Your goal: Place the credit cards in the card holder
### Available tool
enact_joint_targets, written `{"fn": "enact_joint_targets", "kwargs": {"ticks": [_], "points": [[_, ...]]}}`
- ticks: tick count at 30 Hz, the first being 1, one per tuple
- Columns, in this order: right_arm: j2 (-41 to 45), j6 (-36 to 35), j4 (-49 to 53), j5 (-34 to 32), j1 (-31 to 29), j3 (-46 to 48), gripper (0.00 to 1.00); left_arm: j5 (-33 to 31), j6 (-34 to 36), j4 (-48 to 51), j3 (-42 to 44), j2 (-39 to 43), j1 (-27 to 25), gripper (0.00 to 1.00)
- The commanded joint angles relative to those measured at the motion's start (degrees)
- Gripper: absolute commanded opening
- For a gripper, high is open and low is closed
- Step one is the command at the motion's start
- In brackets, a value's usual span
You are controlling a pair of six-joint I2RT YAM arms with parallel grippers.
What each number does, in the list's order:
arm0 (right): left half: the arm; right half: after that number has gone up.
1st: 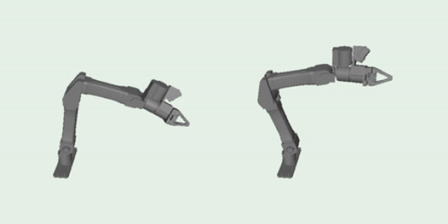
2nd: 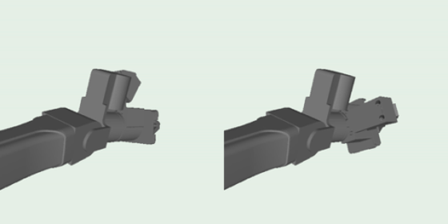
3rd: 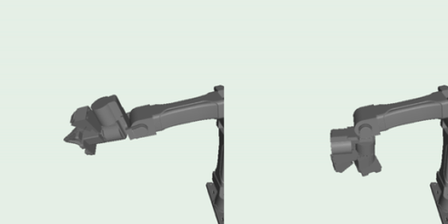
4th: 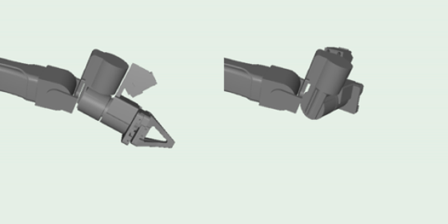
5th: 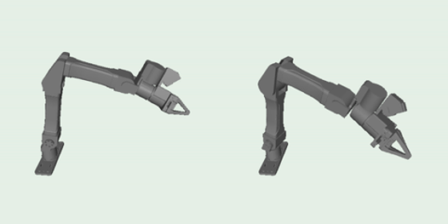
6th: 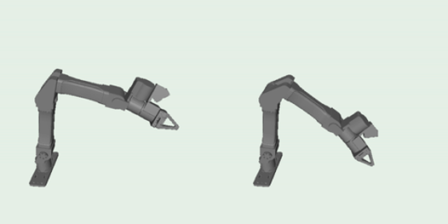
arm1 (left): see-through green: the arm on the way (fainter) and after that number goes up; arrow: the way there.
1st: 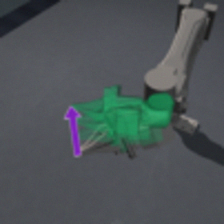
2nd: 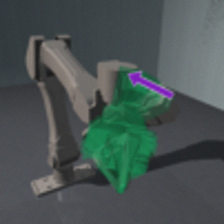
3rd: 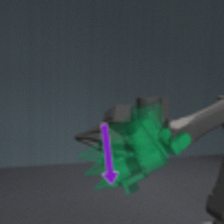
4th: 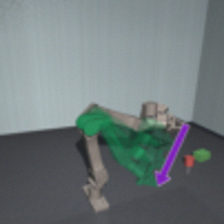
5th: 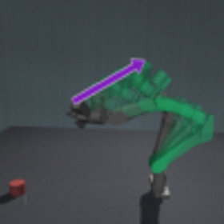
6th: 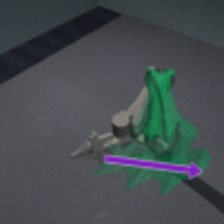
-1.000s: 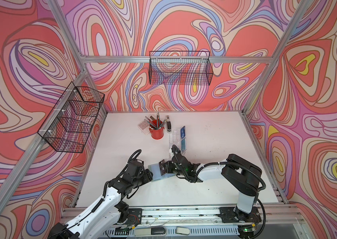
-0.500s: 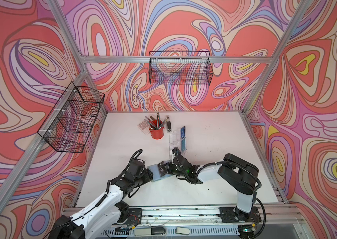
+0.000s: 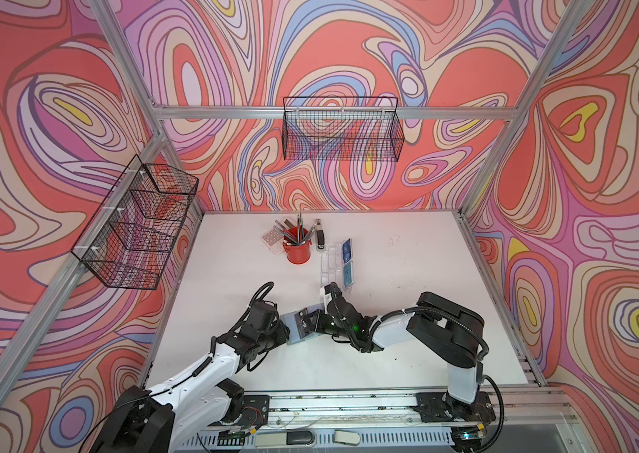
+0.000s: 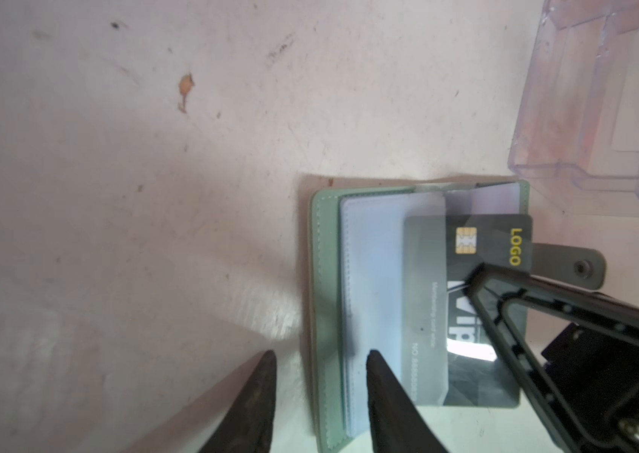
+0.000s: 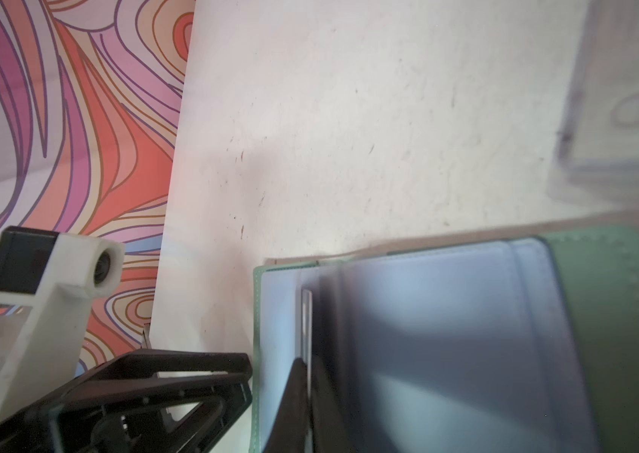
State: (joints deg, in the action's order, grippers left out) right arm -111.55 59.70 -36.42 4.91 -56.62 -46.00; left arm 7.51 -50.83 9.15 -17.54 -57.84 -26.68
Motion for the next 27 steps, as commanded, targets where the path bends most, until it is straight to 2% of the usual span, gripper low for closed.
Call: {"fn": "enact_joint_targets", "kwargs": {"ticks": [1,8,15,22,27], "points": [[-2.08,0.85,2.90,-0.32,-0.68,0.82,0.00,0.55,-0.30,-0.30,-0.01,-2.43,-0.02,0.35],[-3.70,0.68,4.36,-0.86,-1.04,-0.57,0.00,0.18,0.01,-0.30,-0.52,-3.33,0.00,0.30],[-3.07,-0.13,7.85,-4.68,-2.10,-1.51,0.00,1.19,0.18,-1.33,-0.56,-5.06,0.03,0.21],[-4.34,-0.77,10.51,-5.99,-3.02,-3.72,0.00,1.29,0.02,-1.28,-0.83,-4.91,-0.02,0.19],[-0.33,-2.08,15.17,-10.49,-3.05,-2.99,0.14,-0.16,0.16,0.91,-0.92,-3.06,0.05,0.20]]}}
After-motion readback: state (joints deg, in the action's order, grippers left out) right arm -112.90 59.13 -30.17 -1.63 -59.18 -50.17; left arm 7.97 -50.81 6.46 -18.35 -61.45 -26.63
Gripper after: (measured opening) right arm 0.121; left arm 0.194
